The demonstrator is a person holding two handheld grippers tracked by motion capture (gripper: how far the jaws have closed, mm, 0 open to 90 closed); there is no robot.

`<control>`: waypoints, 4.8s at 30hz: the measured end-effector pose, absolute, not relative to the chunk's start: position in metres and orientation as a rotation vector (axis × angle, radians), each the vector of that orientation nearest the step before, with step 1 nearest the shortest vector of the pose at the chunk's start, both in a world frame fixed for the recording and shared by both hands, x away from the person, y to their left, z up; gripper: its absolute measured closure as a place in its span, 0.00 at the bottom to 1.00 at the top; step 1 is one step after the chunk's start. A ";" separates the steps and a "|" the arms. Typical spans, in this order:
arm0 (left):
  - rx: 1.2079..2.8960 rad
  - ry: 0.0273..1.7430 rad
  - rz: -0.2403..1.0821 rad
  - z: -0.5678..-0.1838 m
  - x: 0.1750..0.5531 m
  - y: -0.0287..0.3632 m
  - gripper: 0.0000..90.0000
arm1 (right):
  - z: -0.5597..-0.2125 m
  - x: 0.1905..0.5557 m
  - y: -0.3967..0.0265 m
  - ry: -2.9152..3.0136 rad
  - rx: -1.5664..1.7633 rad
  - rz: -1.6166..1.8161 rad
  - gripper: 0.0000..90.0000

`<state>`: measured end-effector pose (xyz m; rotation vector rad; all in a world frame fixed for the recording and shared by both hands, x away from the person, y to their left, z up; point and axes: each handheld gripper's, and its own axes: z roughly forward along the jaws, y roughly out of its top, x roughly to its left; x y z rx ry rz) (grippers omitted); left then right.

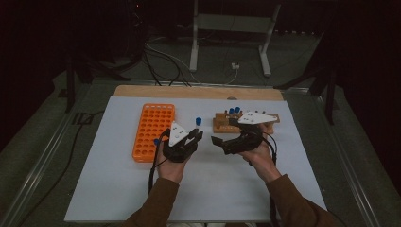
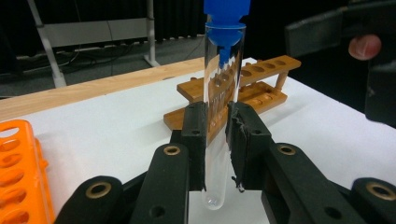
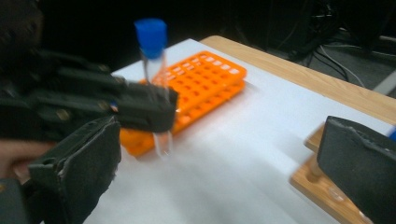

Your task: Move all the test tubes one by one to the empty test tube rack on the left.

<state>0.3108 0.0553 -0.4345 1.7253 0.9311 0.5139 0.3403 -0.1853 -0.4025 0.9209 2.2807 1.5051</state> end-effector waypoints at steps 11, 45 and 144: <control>1.700 0.935 0.506 -0.430 0.311 0.064 0.87 | -0.413 0.334 -0.215 2.216 0.977 1.494 0.00; 1.656 0.863 0.585 -0.398 0.315 0.126 0.87 | -0.442 0.304 -0.286 2.094 1.120 1.480 0.00; 1.898 1.143 0.604 -0.495 0.292 0.184 0.87 | -0.447 0.299 -0.287 2.120 1.099 1.484 0.00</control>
